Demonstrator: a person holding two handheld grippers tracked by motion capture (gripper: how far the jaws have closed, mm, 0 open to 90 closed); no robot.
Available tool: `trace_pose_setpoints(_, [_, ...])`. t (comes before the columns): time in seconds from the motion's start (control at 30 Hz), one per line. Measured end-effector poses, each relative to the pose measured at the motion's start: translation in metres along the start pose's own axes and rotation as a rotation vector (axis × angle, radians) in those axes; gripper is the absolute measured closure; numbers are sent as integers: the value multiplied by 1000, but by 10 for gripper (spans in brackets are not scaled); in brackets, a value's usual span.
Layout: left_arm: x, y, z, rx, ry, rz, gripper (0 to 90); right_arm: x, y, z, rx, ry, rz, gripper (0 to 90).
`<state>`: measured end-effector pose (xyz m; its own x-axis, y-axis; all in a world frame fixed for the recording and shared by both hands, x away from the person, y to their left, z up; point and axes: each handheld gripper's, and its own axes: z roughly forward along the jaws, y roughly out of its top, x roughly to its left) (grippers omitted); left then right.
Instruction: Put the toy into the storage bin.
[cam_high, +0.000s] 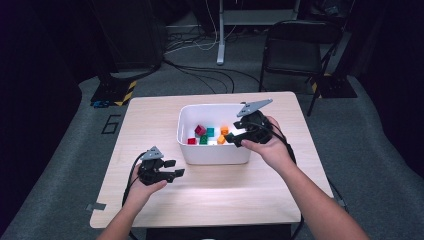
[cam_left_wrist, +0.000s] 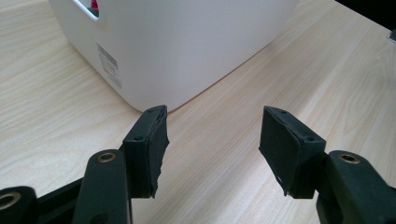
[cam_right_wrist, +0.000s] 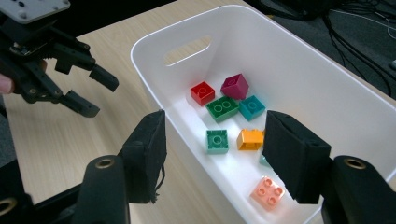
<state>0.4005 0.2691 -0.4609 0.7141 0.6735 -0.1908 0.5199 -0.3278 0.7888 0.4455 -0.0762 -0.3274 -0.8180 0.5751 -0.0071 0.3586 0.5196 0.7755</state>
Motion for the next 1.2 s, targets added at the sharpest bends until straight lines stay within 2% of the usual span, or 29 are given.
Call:
trace_pose_setpoints(0.2, [1,0,-1,2,5,-2,416,6,-14,-6,4,8,-8,385])
trace_pose_setpoints(0.57, [4,-1,-1,0,19,-9,416,29,-35,-11,4,32,-32,381])
trace_pose_setpoints(0.77, [4,-1,-2,3,22,-10,416,36,-49,-5,14,40,-36,378])
trace_pose_setpoints(0.87, [5,-2,-1,-6,25,-15,416,37,-57,-2,13,46,-18,377])
trace_pose_setpoints(1.03, [6,-2,-1,-5,24,-17,416,39,-69,5,14,43,0,376])
trace_pose_setpoints(1.2, [7,-2,-2,2,26,-17,416,42,-79,11,18,32,-4,376])
